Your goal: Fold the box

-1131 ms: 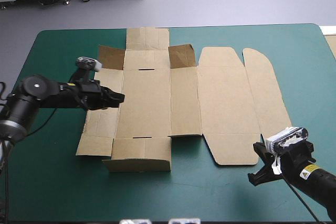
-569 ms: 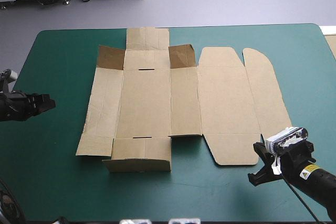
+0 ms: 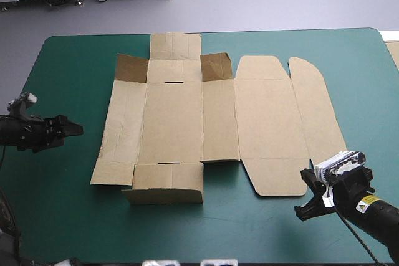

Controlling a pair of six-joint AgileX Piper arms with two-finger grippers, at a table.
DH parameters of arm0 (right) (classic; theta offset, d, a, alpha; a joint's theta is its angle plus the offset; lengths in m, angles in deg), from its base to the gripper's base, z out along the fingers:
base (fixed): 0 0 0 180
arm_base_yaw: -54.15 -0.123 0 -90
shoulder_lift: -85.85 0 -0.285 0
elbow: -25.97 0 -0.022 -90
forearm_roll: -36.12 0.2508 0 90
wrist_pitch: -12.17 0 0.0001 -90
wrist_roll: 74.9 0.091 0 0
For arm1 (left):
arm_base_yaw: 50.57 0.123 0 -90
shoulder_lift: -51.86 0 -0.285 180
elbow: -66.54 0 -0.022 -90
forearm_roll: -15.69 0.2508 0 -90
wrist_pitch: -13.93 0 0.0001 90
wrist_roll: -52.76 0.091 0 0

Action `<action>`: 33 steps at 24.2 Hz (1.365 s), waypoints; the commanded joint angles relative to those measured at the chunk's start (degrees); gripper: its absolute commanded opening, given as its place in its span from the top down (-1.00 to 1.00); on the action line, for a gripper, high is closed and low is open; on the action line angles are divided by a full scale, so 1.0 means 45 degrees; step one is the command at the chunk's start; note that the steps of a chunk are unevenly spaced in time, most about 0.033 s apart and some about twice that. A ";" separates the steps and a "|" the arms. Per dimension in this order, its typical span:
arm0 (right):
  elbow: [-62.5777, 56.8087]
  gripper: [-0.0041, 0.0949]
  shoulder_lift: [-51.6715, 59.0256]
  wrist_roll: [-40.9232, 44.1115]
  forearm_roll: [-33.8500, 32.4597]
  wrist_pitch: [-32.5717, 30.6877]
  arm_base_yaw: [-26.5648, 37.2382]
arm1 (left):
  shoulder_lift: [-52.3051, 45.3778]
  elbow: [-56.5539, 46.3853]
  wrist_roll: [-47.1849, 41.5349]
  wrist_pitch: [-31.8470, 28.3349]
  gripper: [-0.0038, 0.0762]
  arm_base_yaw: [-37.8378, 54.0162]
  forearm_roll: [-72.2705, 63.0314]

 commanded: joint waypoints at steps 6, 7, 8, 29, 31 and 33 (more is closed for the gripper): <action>0.0318 0.95 -0.0061 -0.0109 0.0211 0.0739 0.0022 | 0.2256 0.0128 0.0764 0.0471 -0.44 -0.1899 -0.0901; 0.0318 0.95 -0.0061 -0.0109 0.0211 0.0739 0.0022 | 0.2645 0.0128 0.0794 0.0521 -0.44 -0.2072 -0.1077; 0.0318 0.95 -0.0061 -0.0109 0.0265 0.0739 0.0022 | 0.2837 0.0128 0.0945 0.0666 -0.44 -0.2161 -0.1266; 0.0318 0.95 -0.0061 0.0000 0.0416 0.0690 0.0022 | 0.3860 0.0128 0.1626 0.1061 0.93 -0.4441 -0.2362; 0.0318 0.95 -0.0061 0.0000 0.0416 0.0671 0.0022 | 0.3860 0.0263 0.1762 0.1061 0.93 -0.4441 -0.2588; 0.0318 0.95 -0.0061 0.0000 0.0416 0.0671 0.0022 | 0.3860 0.0513 0.1763 0.1065 0.93 -0.4441 -0.2965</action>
